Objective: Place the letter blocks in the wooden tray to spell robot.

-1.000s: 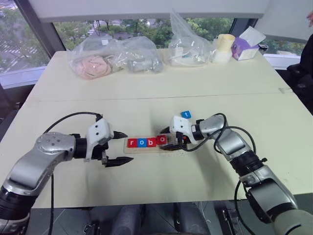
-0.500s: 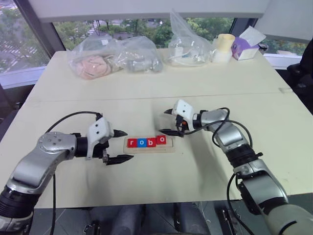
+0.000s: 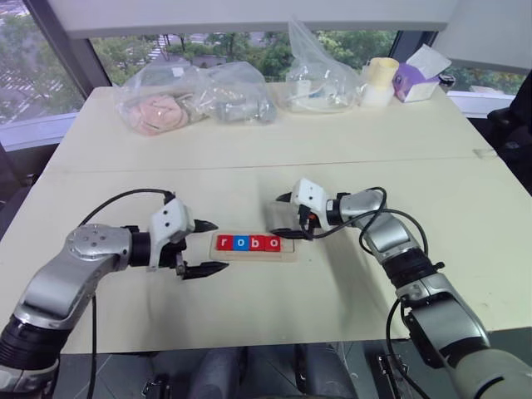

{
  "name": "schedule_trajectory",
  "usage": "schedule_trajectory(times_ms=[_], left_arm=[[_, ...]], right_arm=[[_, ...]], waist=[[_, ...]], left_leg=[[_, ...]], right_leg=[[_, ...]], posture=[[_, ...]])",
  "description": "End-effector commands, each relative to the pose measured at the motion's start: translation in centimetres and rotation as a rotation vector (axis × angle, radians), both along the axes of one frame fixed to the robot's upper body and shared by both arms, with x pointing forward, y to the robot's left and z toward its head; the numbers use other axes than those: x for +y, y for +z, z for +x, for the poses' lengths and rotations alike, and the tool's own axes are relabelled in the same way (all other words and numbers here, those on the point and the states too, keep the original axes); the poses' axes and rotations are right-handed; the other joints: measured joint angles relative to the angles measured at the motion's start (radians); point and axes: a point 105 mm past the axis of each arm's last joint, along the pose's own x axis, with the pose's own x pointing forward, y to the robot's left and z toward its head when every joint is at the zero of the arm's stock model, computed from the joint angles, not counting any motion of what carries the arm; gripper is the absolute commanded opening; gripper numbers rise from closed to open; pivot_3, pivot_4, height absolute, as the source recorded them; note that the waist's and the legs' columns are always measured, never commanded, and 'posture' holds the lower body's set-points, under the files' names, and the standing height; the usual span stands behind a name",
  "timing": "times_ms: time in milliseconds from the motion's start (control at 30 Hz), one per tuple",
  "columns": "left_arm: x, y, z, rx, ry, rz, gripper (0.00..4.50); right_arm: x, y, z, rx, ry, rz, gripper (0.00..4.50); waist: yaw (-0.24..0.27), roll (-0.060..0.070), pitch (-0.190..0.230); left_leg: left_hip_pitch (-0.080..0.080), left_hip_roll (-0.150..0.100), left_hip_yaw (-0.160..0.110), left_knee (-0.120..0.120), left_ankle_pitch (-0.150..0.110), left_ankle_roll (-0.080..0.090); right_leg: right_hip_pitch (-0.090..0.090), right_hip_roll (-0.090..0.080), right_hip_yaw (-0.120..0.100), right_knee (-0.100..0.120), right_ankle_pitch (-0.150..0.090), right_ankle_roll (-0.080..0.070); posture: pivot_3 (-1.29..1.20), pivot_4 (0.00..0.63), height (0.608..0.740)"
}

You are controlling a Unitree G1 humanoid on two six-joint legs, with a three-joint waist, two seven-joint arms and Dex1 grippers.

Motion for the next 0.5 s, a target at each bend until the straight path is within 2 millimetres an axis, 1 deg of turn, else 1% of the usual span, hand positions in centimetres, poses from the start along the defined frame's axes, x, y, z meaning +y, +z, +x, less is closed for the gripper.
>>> schedule_trajectory(times_ms=[33, 100, 133, 167, 200, 233, 300, 400, 500], left_arm=[[-0.4, 0.7, 0.0, -0.032, -0.01, 0.001, 4.5], [-0.3, 0.9, 0.0, -0.037, -0.004, -0.005, 4.5], [-0.3, 1.0, 0.0, -0.037, -0.001, -0.007, 4.5], [-0.4, 1.3, 0.0, -0.04, 0.004, -0.025, 4.5], [-0.5, 1.8, 0.1, -0.052, 0.016, -0.058, 4.5], [-0.8, 2.8, 0.6, -0.08, 0.037, -0.112, 4.5], [-1.3, 4.0, 1.5, -0.125, 0.073, -0.178, 4.5], [-1.8, 4.3, 2.5, -0.161, 0.108, -0.198, 4.5], [-2.2, 3.9, 3.0, -0.162, 0.107, -0.185, 4.5]], right_arm=[[-1.0, 3.9, 2.0, -0.12, -0.133, 0.11, 4.41], [-2.1, 5.3, 2.8, -0.133, -0.225, 0.173, 4.41], [-2.4, 5.6, 3.0, -0.133, -0.251, 0.189, 4.41], [-3.1, 6.0, 3.2, -0.13, -0.31, 0.214, 4.41], [-4.3, 6.4, 3.6, -0.112, -0.405, 0.248, 4.41], [-5.6, 6.2, 3.9, -0.067, -0.547, 0.296, 4.41], [-7.3, 5.3, 3.9, 0.014, -0.729, 0.333, 4.41], [-7.4, 3.5, 3.0, 0.099, -0.865, 0.347, 4.41], [-7.1, 2.6, 2.6, 0.139, -0.967, 0.381, 4.41]], waist=[[0.0, 0.0, 0.0], [0.001, 0.0, 0.0], [0.002, 0.0, 0.0], [0.002, 0.0, 0.0], [0.002, 0.0, 0.0], [0.003, 0.0, 0.0], [0.011, -0.001, 0.0], [0.007, -0.001, -0.001], [-0.004, 0.0, -0.001]], left_leg=[[0.0, 0.0, 0.0, 0.0, 0.0, 0.0], [0.0, 0.0, 0.0, 0.0, 0.0, 0.0], [0.0, 0.0, 0.0, 0.0, 0.0, 0.0], [0.0, 0.0, 0.0, 0.0, 0.0, 0.0], [0.0, 0.0, 0.0, 0.0, 0.0, 0.0], [0.0, 0.0, 0.0, 0.0, 0.0, 0.0], [0.0, 0.0, -0.001, 0.0, 0.0, 0.0], [0.0, 0.0, -0.002, 0.0, 0.0, 0.0], [0.001, 0.0, 0.001, -0.001, 0.0, 0.0]], right_leg=[[0.0, 0.0, 0.0, 0.0, 0.0, 0.0], [0.0, 0.0, 0.0, 0.0, 0.0, 0.0], [0.0, 0.0, 0.0, 0.0, 0.0, 0.0], [0.0, 0.0, 0.0, 0.0, 0.0, 0.0], [0.0, 0.0, 0.0, 0.0, 0.0, 0.0], [0.0, 0.0, 0.0, 0.0, 0.0, 0.0], [0.0, 0.0, 0.0, 0.0, 0.0, 0.0], [0.0, 0.0, 0.0, 0.001, 0.0, 0.0], [-0.001, 0.0, 0.003, 0.002, 0.0, 0.0]], posture=[[0.0, 0.15, 0.74], [0.0, 0.15, 0.74], [0.0, 0.15, 0.74], [0.0, 0.15, 0.74], [0.0, 0.15, 0.74], [0.0, 0.15, 0.74], [0.0, 0.15, 0.74], [0.0, 0.15, 0.74], [0.0, 0.15, 0.74]])
